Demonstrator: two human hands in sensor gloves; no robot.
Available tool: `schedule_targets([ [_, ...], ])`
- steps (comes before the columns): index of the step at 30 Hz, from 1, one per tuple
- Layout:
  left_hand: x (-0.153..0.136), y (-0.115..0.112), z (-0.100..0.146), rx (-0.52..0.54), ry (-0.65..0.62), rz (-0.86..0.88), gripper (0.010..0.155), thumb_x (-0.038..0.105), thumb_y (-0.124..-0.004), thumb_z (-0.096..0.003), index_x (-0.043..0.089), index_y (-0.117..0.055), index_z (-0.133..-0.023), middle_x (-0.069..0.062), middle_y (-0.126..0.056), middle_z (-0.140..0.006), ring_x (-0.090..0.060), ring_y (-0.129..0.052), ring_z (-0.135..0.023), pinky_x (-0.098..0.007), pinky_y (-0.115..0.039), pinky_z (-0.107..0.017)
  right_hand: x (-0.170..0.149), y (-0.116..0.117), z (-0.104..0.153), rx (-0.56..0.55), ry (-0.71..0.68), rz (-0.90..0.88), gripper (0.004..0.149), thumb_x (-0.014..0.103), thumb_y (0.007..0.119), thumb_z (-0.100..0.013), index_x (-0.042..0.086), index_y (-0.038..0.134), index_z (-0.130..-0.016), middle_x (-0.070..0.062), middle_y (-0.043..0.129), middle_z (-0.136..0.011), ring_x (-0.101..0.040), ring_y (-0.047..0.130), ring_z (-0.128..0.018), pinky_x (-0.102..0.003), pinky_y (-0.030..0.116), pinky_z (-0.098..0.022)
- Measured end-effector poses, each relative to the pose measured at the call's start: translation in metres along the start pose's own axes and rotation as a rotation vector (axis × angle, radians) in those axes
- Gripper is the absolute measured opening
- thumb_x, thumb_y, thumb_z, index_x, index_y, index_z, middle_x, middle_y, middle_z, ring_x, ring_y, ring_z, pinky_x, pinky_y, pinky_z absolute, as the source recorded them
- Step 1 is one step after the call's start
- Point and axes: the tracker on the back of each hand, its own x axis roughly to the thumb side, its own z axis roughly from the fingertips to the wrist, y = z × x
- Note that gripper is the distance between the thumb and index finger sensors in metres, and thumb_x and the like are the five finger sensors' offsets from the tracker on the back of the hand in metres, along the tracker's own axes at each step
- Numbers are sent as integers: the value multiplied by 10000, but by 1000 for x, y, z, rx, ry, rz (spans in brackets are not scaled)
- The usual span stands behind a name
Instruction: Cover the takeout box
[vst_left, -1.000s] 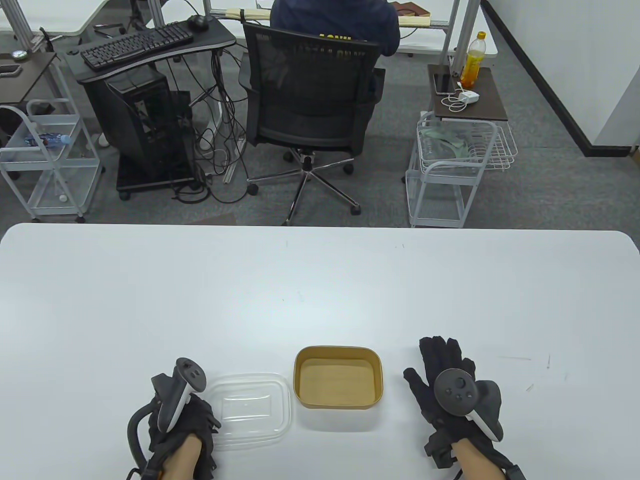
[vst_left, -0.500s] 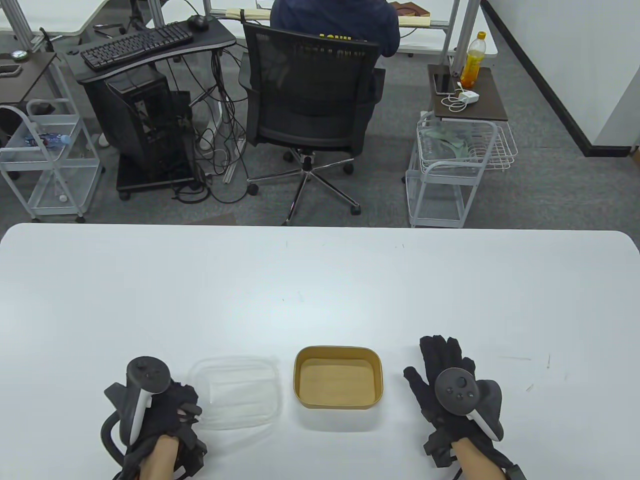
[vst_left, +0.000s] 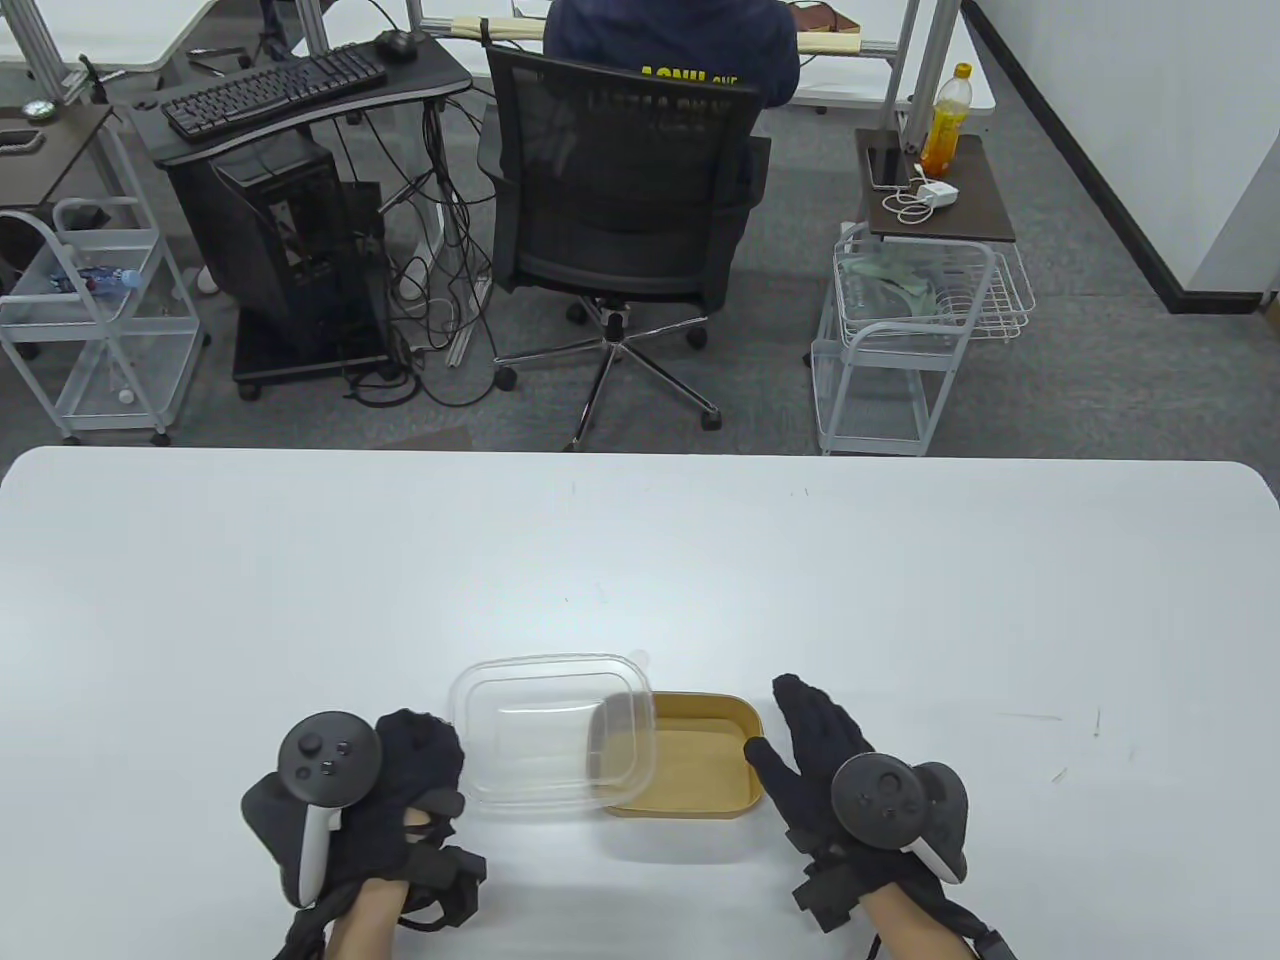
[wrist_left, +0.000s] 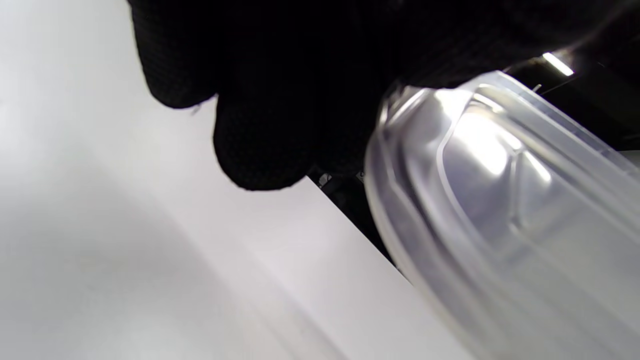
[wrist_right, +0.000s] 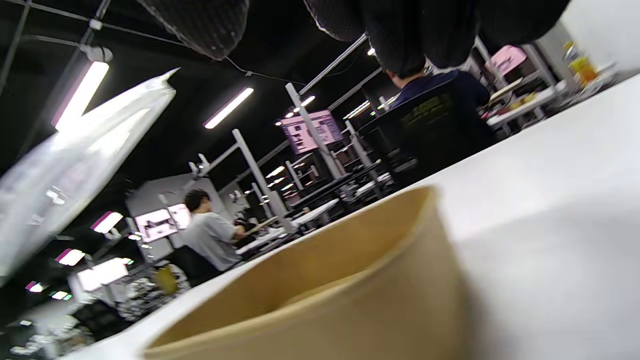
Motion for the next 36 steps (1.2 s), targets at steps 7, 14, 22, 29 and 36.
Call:
schedule_targets([
  [7,28,-33,11,-89,-89,-11,390,528,-812,-371,299,-827,-686,90,-1059,-562,-118,-1091,-473,-347,-843,-519,6,9,-6,32,61,-296,771,468,699,-601,-171,597,-1021,-367,916,-838,-481,977,-637,-609,840,-430],
  [14,36,-53,17,-156,-142,-59,392,536,-805,-373,308,-822,-691,100,-1057,-569,-111,-1088,-483,-341,-839,-529,-11,5,-10,8,126,-501,619,352,780,-578,-142,730,-948,-166,1065,-581,-296,1072,-389,-494,916,-274],
  [22,36,-60,20,-90,-228,-181,428,578,-752,-401,390,-772,-785,151,-1001,-758,-108,-1016,-722,-354,-720,-693,-23,-2,-12,14,144,-603,511,313,797,-573,-100,834,-871,-128,1095,-516,-263,1092,-321,-465,935,-225],
  [29,34,-58,21,71,-344,-456,687,699,-675,-379,437,-587,-1008,142,-706,-1139,-144,-668,-1100,-389,-423,-841,-31,-13,-9,-46,161,-576,489,289,792,-573,-94,831,-875,-164,1094,-582,-308,1100,-387,-494,935,-270],
  [36,27,-54,15,116,-334,-564,738,752,-618,-351,538,-464,-1040,201,-453,-1241,-109,-372,-1203,-360,-245,-854,-36,-24,-6,-95,138,-574,481,260,787,-573,-98,809,-893,-206,1069,-670,-362,1089,-477,-534,922,-328],
])
